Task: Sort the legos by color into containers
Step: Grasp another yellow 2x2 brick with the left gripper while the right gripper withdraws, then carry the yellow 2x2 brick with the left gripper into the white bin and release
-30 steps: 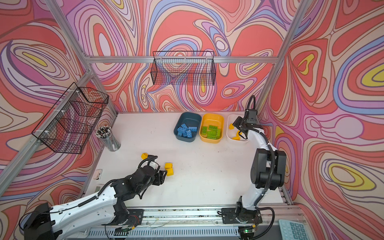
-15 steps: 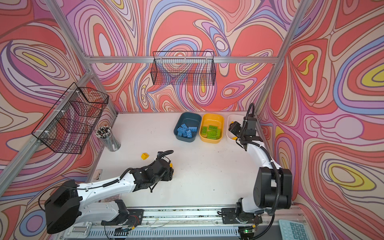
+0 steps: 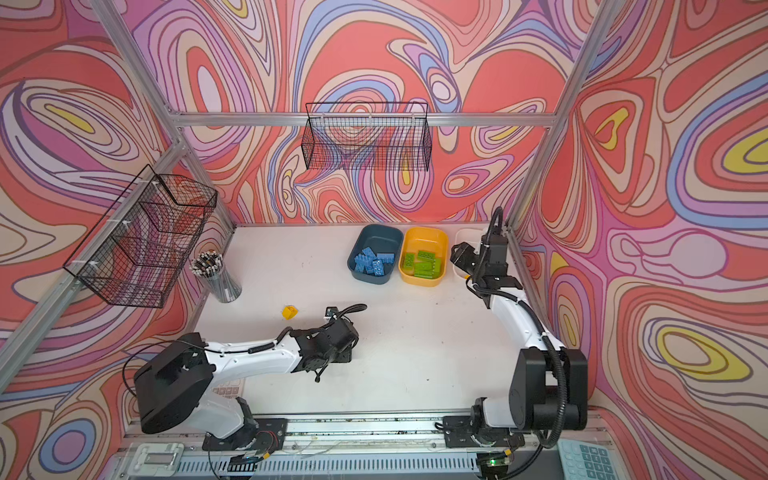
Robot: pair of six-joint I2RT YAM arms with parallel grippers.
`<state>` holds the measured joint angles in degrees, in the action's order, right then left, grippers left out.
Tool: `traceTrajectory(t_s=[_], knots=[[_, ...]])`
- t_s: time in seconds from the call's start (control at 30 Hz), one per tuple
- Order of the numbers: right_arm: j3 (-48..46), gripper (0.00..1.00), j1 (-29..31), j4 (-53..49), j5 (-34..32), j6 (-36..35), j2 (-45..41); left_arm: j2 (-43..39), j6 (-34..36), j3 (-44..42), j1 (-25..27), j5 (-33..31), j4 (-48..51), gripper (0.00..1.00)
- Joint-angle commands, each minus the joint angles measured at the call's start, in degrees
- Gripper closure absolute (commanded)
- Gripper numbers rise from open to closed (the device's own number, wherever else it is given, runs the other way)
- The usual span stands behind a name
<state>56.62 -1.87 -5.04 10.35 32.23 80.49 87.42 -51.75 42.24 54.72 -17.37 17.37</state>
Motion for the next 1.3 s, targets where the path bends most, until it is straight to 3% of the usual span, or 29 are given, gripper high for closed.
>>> traceTrajectory(t_s=[0.0, 0.1, 0.33, 0.5, 0.8, 0.93, 1.07, 1.27], knots=[[-0.63, 0.39, 1.14, 1.43, -0.50, -0.53, -1.03, 1.64, -1.52, 1.26, 0.13, -0.66, 0.26, 0.41], [-0.81, 0.39, 1.65, 1.85, -0.59, -0.51, -1.04, 1.85, -1.09, 1.44, 0.13, -0.95, -0.08, 0.47], [-0.67, 0.39, 1.98, 1.78, -0.36, -0.58, -1.21, 3.36, 1.18, 3.33, 0.14, -1.69, -0.32, 0.49], [-0.63, 0.39, 2.88, 1.88, 0.46, -0.34, -2.16, 2.69, 2.03, 3.20, 0.13, -0.68, -1.79, 0.58], [0.33, 0.39, 4.98, 1.43, 1.75, 0.71, -4.23, -0.14, 7.30, 5.35, 0.37, 6.54, -8.51, 0.61], [1.54, 0.40, 5.82, 0.90, 3.03, 1.42, -5.84, 4.17, 9.46, 11.47, 0.48, 11.42, -11.00, 0.63], [2.93, 0.39, 5.82, 0.00, 4.47, 2.28, -8.24, 9.28, 8.77, 14.58, 0.77, 16.37, -21.39, 0.63], [3.71, 0.39, 5.82, 2.07, 8.19, 6.65, -12.42, 23.66, 9.51, 27.08, 1.36, 23.27, -33.52, 0.64]])
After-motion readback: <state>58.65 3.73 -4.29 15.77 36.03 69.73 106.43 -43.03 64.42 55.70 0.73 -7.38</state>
